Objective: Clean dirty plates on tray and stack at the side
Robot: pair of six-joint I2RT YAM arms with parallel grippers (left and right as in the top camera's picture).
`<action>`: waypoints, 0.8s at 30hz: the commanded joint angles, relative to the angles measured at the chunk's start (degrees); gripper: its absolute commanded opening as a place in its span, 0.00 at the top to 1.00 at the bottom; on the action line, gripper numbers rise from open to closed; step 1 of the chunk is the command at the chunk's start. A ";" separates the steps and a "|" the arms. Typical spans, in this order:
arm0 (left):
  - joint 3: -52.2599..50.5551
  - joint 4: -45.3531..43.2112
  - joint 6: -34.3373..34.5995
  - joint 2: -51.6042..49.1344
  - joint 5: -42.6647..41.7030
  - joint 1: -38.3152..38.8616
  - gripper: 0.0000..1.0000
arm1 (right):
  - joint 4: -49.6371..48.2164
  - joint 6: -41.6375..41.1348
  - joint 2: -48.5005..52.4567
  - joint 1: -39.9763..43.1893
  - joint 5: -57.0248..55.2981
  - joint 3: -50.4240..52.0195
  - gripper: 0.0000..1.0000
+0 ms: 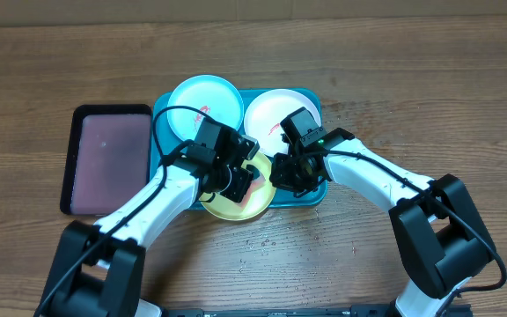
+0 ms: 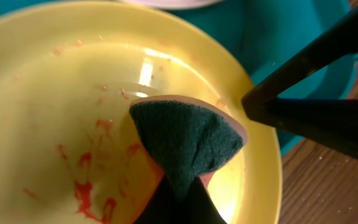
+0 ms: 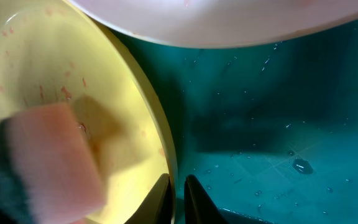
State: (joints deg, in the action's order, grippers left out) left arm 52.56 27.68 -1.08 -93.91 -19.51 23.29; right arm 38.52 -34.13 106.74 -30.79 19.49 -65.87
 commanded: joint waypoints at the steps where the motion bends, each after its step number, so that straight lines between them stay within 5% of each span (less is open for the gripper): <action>1: 1.11 -0.02 -1.49 -3.26 0.31 0.44 0.96 | -0.33 -0.63 0.22 -0.13 -0.57 -0.46 0.89; 5: 1.11 -0.26 -1.40 -5.90 6.67 0.22 0.96 | -0.31 -0.63 0.22 -0.13 -0.57 -0.46 0.90; 10: 1.40 -0.98 7.02 -6.47 19.47 -1.33 0.96 | -0.28 -0.63 0.22 -0.13 -0.57 -0.46 0.90; 20: 9.75 4.31 8.39 -6.36 18.71 -3.43 0.96 | 0.35 -0.63 0.22 -0.13 -0.57 -0.46 0.90; 24: 14.47 8.55 8.37 -6.32 11.19 -3.34 0.96 | 0.33 -0.63 0.22 -0.13 -0.57 -0.46 0.90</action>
State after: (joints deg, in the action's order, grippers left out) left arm 62.87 35.40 6.13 -99.90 -3.73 20.10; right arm 38.81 -34.52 106.74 -30.89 19.90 -65.87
